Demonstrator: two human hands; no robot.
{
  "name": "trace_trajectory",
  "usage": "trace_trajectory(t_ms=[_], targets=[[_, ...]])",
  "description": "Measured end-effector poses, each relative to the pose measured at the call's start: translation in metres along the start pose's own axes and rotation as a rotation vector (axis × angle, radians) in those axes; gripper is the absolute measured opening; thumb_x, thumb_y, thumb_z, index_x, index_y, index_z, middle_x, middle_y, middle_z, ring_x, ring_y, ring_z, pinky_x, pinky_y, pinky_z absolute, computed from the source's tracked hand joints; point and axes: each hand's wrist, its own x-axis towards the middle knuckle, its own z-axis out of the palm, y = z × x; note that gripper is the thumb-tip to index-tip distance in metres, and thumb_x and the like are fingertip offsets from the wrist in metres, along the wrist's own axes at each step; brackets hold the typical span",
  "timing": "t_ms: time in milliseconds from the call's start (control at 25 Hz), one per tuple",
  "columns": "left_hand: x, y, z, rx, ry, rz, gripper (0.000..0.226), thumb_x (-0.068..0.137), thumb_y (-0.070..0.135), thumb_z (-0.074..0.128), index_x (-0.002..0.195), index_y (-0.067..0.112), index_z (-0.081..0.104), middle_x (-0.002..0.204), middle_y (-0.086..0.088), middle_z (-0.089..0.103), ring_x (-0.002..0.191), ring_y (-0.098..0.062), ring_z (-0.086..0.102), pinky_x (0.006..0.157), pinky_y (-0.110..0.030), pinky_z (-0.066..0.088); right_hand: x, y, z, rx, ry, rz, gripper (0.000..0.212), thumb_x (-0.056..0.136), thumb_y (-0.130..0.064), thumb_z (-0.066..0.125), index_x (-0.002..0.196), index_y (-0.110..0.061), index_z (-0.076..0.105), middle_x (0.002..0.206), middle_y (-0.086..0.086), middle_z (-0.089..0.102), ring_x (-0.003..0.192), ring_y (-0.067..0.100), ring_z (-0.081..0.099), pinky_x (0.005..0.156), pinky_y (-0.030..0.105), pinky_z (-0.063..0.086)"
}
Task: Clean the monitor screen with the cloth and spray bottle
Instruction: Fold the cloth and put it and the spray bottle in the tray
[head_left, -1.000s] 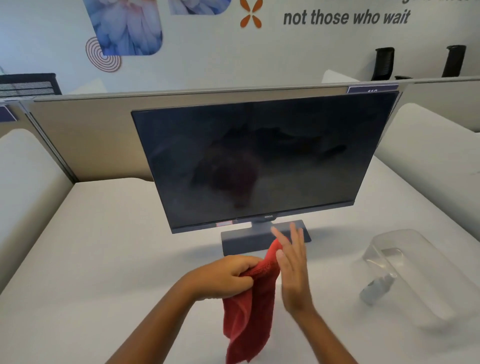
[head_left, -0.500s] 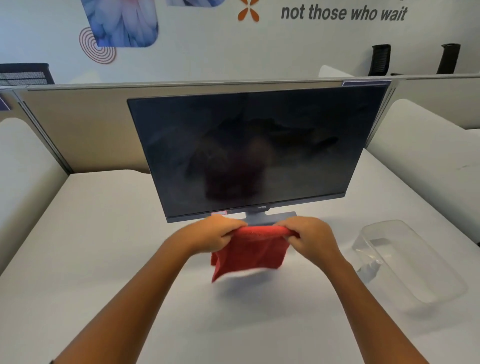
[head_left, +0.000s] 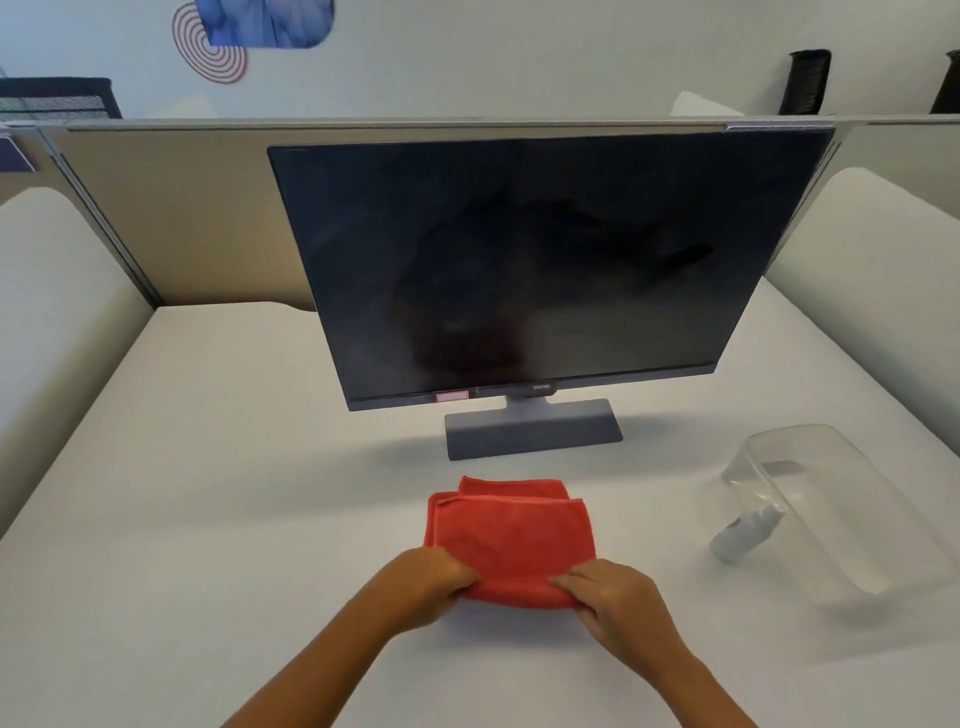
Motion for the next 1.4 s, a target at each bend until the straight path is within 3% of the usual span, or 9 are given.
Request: trace_trajectory(t_ms=[80,320,480,640,760,920,1080,1200,1400], targets=[[-0.01,0.002,0.021,-0.084,-0.012,0.0,0.036,0.088,0.014,0.045,0.122,0.017,0.057,0.123,-0.006,0.062,0.11,-0.025,0.058,0.09,-0.032,0.044,-0.012,0.002,0.007,0.045,-0.063,0.016,0.051,0.04,-0.003,0.086,0.087,-0.022,0.076,0.081,-0.006,0.074,0.07,0.012,0.069,0.059,0.021,0.056],[-0.035,-0.004,0.048,-0.147,0.318,0.102,0.039,0.064,0.015,0.068,0.103,0.014,0.065,0.105,-0.002,0.066,0.091,-0.017,0.065,0.072,-0.024,0.055,-0.025,0.004,0.004,0.033,-0.102,0.08,0.061,0.034,0.004,0.083,0.091,-0.017,0.076,0.097,0.0,0.074,0.088,0.015,0.071,0.074,0.023,0.057],[-0.043,-0.006,0.062,-0.425,0.382,-0.018,0.022,0.076,0.021,0.061,0.098,0.023,0.06,0.108,0.008,0.067,0.111,-0.002,0.058,0.087,-0.024,0.051,-0.027,0.006,-0.007,0.36,-0.067,0.278,0.044,0.053,0.004,0.078,0.089,-0.022,0.074,0.092,-0.007,0.074,0.086,0.01,0.07,0.085,0.012,0.048],[-0.029,0.0,0.046,-0.779,0.465,-0.195,0.021,0.087,0.025,0.056,0.1,0.04,0.049,0.072,0.012,0.06,0.061,-0.004,0.056,0.057,-0.018,0.045,-0.005,0.01,-0.013,0.617,0.134,0.489,0.032,0.078,0.002,0.07,0.093,-0.025,0.071,0.082,-0.01,0.073,0.076,0.008,0.067,0.072,0.016,0.053],[-0.002,0.001,0.032,-0.861,0.554,-0.32,0.036,0.092,0.026,0.054,0.125,0.028,0.041,0.092,0.009,0.062,0.078,-0.004,0.062,0.067,-0.007,0.045,0.017,0.016,-0.006,0.521,0.235,0.649,0.028,0.082,-0.009,0.07,0.107,-0.02,0.067,0.07,-0.003,0.066,0.061,0.009,0.061,0.059,0.009,0.049],[0.025,-0.003,0.026,-0.805,0.562,-0.447,0.05,0.092,0.024,0.053,0.137,0.014,0.033,0.112,-0.009,0.063,0.1,-0.025,0.061,0.088,-0.029,0.047,0.035,0.026,0.007,0.389,0.186,0.764,0.043,0.085,-0.015,0.068,0.126,-0.013,0.054,0.078,0.006,0.065,0.068,0.019,0.061,0.066,0.018,0.047],[0.03,0.0,0.037,-0.658,0.587,-0.577,0.049,0.091,0.02,0.055,0.135,0.009,0.038,0.131,-0.015,0.054,0.118,-0.03,0.051,0.1,-0.039,0.041,0.04,0.025,0.014,0.179,0.086,0.826,0.045,0.09,-0.024,0.06,0.133,-0.015,0.05,0.099,0.009,0.07,0.091,0.025,0.064,0.077,0.03,0.05],[0.04,0.021,0.037,-0.539,0.759,-0.453,0.045,0.093,0.029,0.047,0.135,0.012,0.04,0.142,-0.01,0.044,0.132,-0.027,0.039,0.109,-0.04,0.032,0.045,0.009,0.022,-0.035,0.28,0.625,0.04,0.087,-0.019,0.063,0.125,-0.005,0.057,0.109,0.014,0.068,0.1,0.03,0.062,0.086,0.043,0.052],[0.05,0.031,0.066,-0.306,0.342,-0.195,0.073,0.083,0.065,-0.007,0.144,0.026,-0.002,0.156,0.005,-0.002,0.145,-0.014,-0.002,0.119,-0.033,-0.003,0.038,-0.033,0.063,-0.08,-0.041,0.305,0.05,0.09,-0.03,0.058,0.134,-0.011,0.049,0.137,0.011,0.053,0.128,0.031,0.048,0.107,0.053,0.028]])
